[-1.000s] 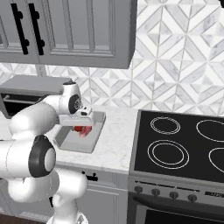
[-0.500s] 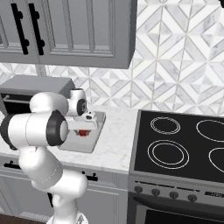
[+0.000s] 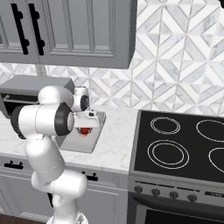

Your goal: Place one bell pepper and one steak in each tupperware on the nearby counter, to pack two identical lunches.

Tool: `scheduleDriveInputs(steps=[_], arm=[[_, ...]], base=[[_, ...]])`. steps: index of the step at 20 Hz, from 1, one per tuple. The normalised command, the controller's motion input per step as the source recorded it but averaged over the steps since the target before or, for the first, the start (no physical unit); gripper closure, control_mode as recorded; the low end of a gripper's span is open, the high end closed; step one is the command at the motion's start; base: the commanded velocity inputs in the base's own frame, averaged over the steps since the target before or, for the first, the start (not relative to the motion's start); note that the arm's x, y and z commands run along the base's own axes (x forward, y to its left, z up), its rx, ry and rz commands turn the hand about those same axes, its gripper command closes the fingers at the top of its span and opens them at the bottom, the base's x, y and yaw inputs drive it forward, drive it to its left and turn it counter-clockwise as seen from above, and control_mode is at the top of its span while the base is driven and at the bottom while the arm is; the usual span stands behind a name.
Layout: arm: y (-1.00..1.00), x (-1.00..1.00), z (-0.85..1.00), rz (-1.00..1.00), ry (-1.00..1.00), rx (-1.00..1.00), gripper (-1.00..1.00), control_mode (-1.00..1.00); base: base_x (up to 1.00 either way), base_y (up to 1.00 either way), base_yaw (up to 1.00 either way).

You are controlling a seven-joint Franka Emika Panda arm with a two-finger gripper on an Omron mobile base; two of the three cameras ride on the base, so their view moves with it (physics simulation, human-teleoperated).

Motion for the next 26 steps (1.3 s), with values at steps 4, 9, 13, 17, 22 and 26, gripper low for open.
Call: scheduleDriveInputs(steps=[4,9,13,17,22,26], arm=[[-0.06,-0.42,0.0,-0.07,0.0,0.0,1.0,-1.0],[-0.23,-0.06,-0.05,-0.16,0.0,0.0,1.0,-1.0],[-0.09,0.09,0.0,-0.14,0.01,0.0,1.0,-1.0],[0.0,0.09,0.0,-0.06,0.0,0.0,1.0,-1.0],[0.0,0.01,0.0,-0.04,0.03,0.0,-1.0,-1.0],[0.0,0.0,0.0,-0.03,0.04,0.0,-1.0,-1.0]], base=[[0.0,0.0,0.0],[0.0,0.0,0.0],[0.0,0.0,0.0],[0.0,0.0,0.0],[0.0,0.0,0.0],[0.0,0.0,0.0]])
